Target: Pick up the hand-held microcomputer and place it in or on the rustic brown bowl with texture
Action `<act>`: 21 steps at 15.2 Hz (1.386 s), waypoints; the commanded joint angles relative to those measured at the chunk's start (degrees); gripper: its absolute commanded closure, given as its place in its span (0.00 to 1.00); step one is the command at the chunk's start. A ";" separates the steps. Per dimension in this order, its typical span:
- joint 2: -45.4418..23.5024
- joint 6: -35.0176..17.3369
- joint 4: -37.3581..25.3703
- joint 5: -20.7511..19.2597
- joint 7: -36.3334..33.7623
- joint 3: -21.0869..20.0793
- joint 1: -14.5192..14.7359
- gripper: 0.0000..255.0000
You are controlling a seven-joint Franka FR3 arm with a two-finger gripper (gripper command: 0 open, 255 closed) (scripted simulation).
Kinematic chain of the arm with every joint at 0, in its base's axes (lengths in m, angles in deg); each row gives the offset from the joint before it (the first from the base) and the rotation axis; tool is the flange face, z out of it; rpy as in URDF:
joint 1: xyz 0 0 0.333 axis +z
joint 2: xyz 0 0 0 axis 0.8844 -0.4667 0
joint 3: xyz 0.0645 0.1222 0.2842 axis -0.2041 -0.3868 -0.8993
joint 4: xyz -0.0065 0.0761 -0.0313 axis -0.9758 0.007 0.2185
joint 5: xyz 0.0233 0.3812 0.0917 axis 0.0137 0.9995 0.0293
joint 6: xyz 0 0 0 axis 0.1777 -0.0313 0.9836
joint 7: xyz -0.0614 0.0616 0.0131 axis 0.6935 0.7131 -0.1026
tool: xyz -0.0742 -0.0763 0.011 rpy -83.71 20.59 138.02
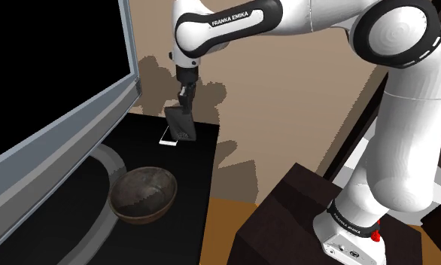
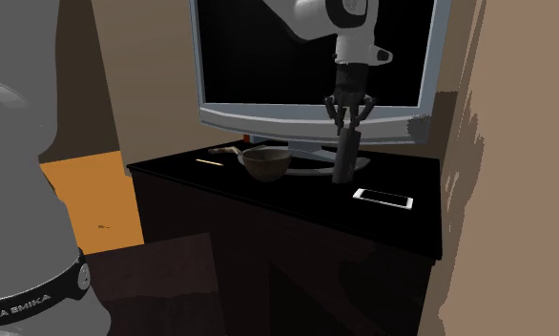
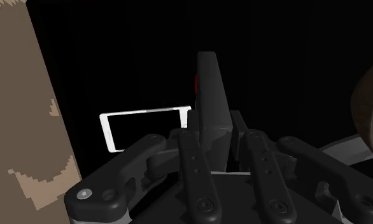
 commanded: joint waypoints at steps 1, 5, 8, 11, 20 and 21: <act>0.27 1.64 -1.38 0.03 -0.02 -0.02 0.02 1.00; 0.71 4.56 -3.86 0.08 0.00 -0.05 0.03 1.00; 0.91 6.79 -5.90 0.10 0.00 -0.06 0.05 1.00; 0.98 9.07 -8.10 0.11 0.00 -0.07 0.07 1.00; 4.04 12.44 -8.43 0.11 -4.54 -1.82 2.90 1.00; 4.69 12.53 -7.88 0.12 -5.71 -2.28 3.59 1.00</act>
